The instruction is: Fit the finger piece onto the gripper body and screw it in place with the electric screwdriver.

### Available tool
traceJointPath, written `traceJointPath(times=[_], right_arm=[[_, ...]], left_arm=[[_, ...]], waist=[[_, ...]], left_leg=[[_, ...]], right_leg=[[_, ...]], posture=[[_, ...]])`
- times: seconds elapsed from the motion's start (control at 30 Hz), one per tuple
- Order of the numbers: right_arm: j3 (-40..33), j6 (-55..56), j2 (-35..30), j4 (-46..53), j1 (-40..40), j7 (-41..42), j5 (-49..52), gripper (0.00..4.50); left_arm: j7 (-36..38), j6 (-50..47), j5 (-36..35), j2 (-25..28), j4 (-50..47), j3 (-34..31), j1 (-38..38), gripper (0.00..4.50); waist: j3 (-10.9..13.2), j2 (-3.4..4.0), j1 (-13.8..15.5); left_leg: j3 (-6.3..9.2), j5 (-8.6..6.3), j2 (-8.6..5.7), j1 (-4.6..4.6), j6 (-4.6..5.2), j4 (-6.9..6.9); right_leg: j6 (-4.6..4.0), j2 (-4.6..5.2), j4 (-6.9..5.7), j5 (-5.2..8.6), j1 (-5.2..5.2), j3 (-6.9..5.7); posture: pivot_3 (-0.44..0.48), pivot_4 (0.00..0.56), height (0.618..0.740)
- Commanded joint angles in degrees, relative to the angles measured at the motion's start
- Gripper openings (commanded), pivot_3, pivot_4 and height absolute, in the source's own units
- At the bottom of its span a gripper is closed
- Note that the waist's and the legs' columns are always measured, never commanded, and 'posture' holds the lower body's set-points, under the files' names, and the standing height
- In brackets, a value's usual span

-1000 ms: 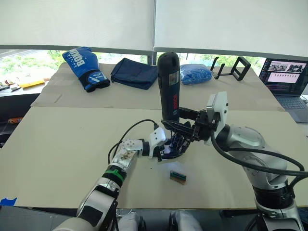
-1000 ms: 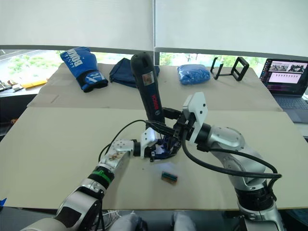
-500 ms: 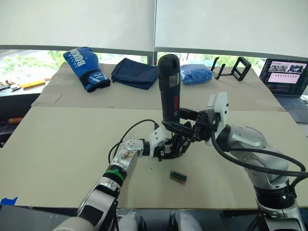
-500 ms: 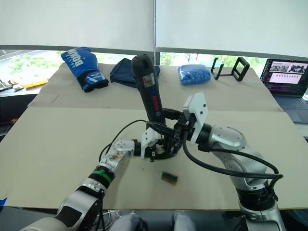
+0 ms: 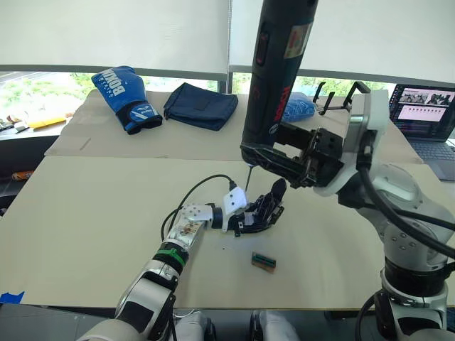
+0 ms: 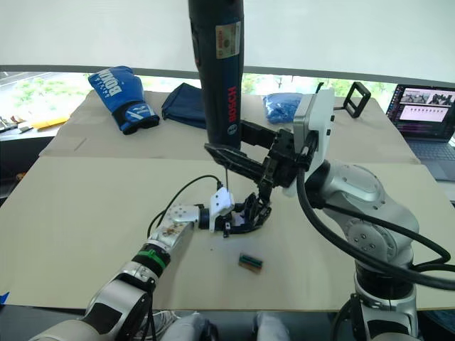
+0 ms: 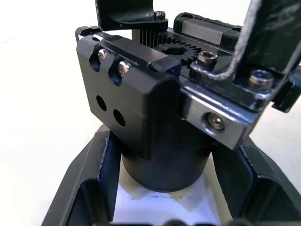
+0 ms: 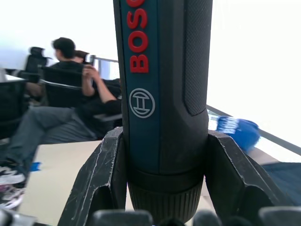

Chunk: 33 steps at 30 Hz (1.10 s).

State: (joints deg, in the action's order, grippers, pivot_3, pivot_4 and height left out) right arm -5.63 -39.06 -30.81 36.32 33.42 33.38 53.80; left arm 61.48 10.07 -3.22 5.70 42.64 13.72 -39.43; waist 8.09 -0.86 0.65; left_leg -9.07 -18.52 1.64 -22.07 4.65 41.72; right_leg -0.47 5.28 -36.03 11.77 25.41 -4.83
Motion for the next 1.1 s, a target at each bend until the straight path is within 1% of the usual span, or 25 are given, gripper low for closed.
traceJointPath(times=[0.03, 0.1, 0.13, 0.17, 0.2, 0.23, 0.3, 0.33, 0.37, 0.43, 0.5, 0.57, 0.67, 0.73, 0.8, 0.87, 0.97, 1.03, 1.1], right_arm=[[-4.28, -2.56, -1.75, 1.92, 0.05, -3.42, 8.00, 1.90], [-7.49, -5.52, -4.98, 1.73, -0.37, -6.56, 15.86, 1.90], [-9.31, -7.03, -7.19, 1.22, -0.80, -8.72, 20.80, 1.90], [-11.33, -8.65, -10.31, 0.01, -1.68, -11.92, 27.44, 1.90], [-12.90, -10.00, -13.42, -1.24, -2.79, -14.73, 33.35, 1.90], [-14.91, -11.39, -17.39, -2.91, -4.92, -17.21, 39.70, 1.90], [-19.54, -13.97, -26.55, -8.07, -11.98, -23.03, 53.22, 1.90], [-22.40, -16.39, -30.53, -11.46, -16.26, -24.36, 57.00, 1.90], [-24.69, -18.64, -33.33, -14.21, -19.71, -24.43, 58.75, 1.90], [-28.26, -26.17, -38.33, -21.41, -26.63, -21.38, 59.20, 1.90], [-30.08, -31.91, -42.06, -27.49, -32.15, -19.36, 59.20, 1.90], [-28.31, -33.56, -44.40, -32.44, -34.92, -21.01, 56.26, 1.90], [-24.70, -34.51, -45.12, -35.85, -34.12, -19.19, 47.54, 1.90], [-19.21, -33.89, -45.26, -38.12, -31.82, -18.06, 38.60, 1.90], [-11.20, -31.97, -42.48, -42.31, -26.69, -17.04, 28.64, 1.90], [-5.98, -29.45, -40.01, -45.56, -22.58, -14.69, 20.16, 1.90], [-1.55, -23.39, -38.00, -50.39, -19.20, -9.22, 8.22, 1.90], [-0.24, -21.90, -38.04, -51.40, -18.65, -4.73, 3.68, 1.90], [-1.22, -22.50, -38.93, -50.52, -20.30, -0.69, 1.91, 2.93]], left_arm=[[-0.55, -1.62, 0.76, 0.69, 1.13, 0.05, -0.70, 2.30], [2.17, -2.83, -0.45, 2.48, -1.65, -0.25, 0.12, 3.32], [3.45, -3.61, -0.92, 3.86, -3.63, -0.42, 0.70, 3.64], [5.27, -4.51, -1.82, 5.77, -6.60, -0.81, 1.51, 4.12], [6.78, -5.79, -2.77, 7.42, -9.42, -1.12, 2.25, 4.50], [9.24, -8.32, -4.79, 9.69, -13.75, -1.64, 3.30, 4.50], [15.21, -16.36, -11.24, 15.71, -25.76, -3.07, 5.91, 4.50], [17.54, -20.49, -14.75, 18.94, -32.04, -4.07, 7.02, 4.50], [18.64, -23.96, -17.27, 21.33, -36.72, -4.75, 7.68, 4.50], [21.09, -31.17, -22.57, 26.62, -44.93, -6.29, 7.82, 4.50], [22.17, -36.92, -27.07, 30.78, -50.90, -7.84, 6.96, 4.50], [22.55, -41.02, -30.96, 33.59, -54.36, -9.41, 5.10, 4.50], [21.35, -44.67, -33.86, 35.37, -56.06, -10.74, 2.62, 4.50], [21.39, -46.15, -34.68, 36.87, -56.76, -11.10, 1.17, 4.50], [20.72, -45.69, -34.71, 37.22, -57.17, -11.65, 0.40, 4.50], [20.01, -45.65, -34.88, 37.04, -57.27, -11.59, 0.06, 4.50], [18.49, -44.92, -35.16, 36.13, -57.19, -11.79, -0.22, 4.50], [17.89, -44.80, -35.43, 35.90, -57.28, -11.85, -0.24, 4.50], [17.63, -45.25, -35.78, 36.10, -57.59, -11.77, -0.18, 4.50]], waist=[[0.00, 0.00, -0.04], [0.00, 0.00, -0.10], [0.01, -0.01, -0.14], [0.01, -0.01, -0.21], [0.01, -0.01, -0.35], [0.01, 0.00, -0.48], [0.05, 0.00, -0.64], [0.10, 0.00, -0.66], [0.14, 0.02, -0.60], [0.19, 0.12, -0.03], [0.19, 0.16, 0.11], [0.18, 0.17, 0.03], [0.19, 0.21, -0.10], [0.20, 0.29, -0.46], [0.23, 0.28, -0.81], [0.24, 0.29, -0.79], [0.40, 0.59, -0.69], [0.41, 0.59, -0.58], [0.41, 0.60, -0.31]], left_leg=[[0.02, 0.00, 0.00, 0.03, 0.00, 0.00], [0.09, 0.00, 0.00, 0.02, 0.01, 0.00], [0.14, 0.00, 0.00, -0.01, 0.00, 0.00], [0.18, 0.00, 0.01, -0.05, 0.00, 0.00], [0.21, 0.00, 0.02, -0.07, -0.01, -0.02], [0.23, 0.01, 0.06, -0.07, -0.02, -0.02], [0.31, 0.04, 0.07, -0.08, -0.08, -0.13], [0.39, 0.06, 0.07, -0.07, -0.13, -0.15], [0.46, 0.08, 0.08, -0.15, -0.16, -0.14], [0.54, 0.11, 0.07, -0.14, -0.21, -0.16], [0.65, 0.11, 0.04, -0.14, -0.20, -0.07], [0.64, 0.10, 0.03, -0.10, -0.17, -0.06], [0.59, 0.10, 0.02, -0.06, -0.17, -0.06], [0.55, 0.10, 0.02, 0.00, -0.18, -0.08], [0.55, 0.14, 0.02, 0.01, -0.23, -0.10], [0.54, 0.15, 0.02, 0.01, -0.26, -0.09], [0.50, 0.16, -0.03, -0.03, -0.27, -0.10], [0.47, 0.16, -0.06, 0.03, -0.26, -0.09], [0.47, 0.16, -0.06, 0.00, -0.26, -0.07]], right_leg=[[0.00, 0.01, 0.01, 0.00, -0.04, -0.02], [0.00, 0.05, 0.02, 0.00, -0.05, -0.05], [-0.01, 0.06, 0.04, 0.00, -0.03, -0.09], [-0.01, 0.07, 0.04, 0.00, -0.01, -0.12], [-0.02, 0.10, 0.06, 0.00, 0.02, -0.23], [-0.04, 0.15, 0.05, 0.00, 0.04, -0.38], [-0.15, 0.40, 0.06, 0.06, 0.05, -0.61], [-0.20, 0.42, 0.06, 0.09, 0.01, -0.71], [-0.24, 0.44, 0.07, 0.11, 0.04, -0.76], [-0.24, 0.45, 0.12, 0.11, -0.02, -0.83], [-0.22, 0.47, 0.16, 0.11, -0.20, -0.89], [-0.18, 0.42, 0.20, 0.11, -0.29, -0.86], [-0.01, 0.06, 0.20, 0.17, -0.30, -0.68], [0.19, -0.10, 0.17, 0.29, -0.30, -0.57], [0.41, -0.17, 0.14, 0.42, -0.29, -0.53], [0.42, -0.21, 0.15, 0.43, -0.27, -0.53], [0.45, -0.19, 0.11, 0.44, -0.20, -0.52], [0.39, -0.17, 0.07, 0.40, -0.24, -0.56], [0.43, -0.14, 0.07, 0.41, -0.26, -0.61]], posture=[[0.000, 0.150, 0.740], [0.000, 0.150, 0.740], [0.000, 0.150, 0.740], [0.000, 0.150, 0.740], [0.000, 0.150, 0.740], [0.000, 0.150, 0.740], [0.000, 0.150, 0.740], [0.000, 0.150, 0.740], [0.000, 0.150, 0.740], [0.000, 0.150, 0.740], [0.000, 0.150, 0.740], [0.000, 0.150, 0.740], [0.000, 0.150, 0.740], [0.000, 0.150, 0.740], [0.000, 0.150, 0.740], [0.000, 0.150, 0.740], [0.000, 0.150, 0.740], [0.000, 0.150, 0.740], [0.000, 0.150, 0.740]])
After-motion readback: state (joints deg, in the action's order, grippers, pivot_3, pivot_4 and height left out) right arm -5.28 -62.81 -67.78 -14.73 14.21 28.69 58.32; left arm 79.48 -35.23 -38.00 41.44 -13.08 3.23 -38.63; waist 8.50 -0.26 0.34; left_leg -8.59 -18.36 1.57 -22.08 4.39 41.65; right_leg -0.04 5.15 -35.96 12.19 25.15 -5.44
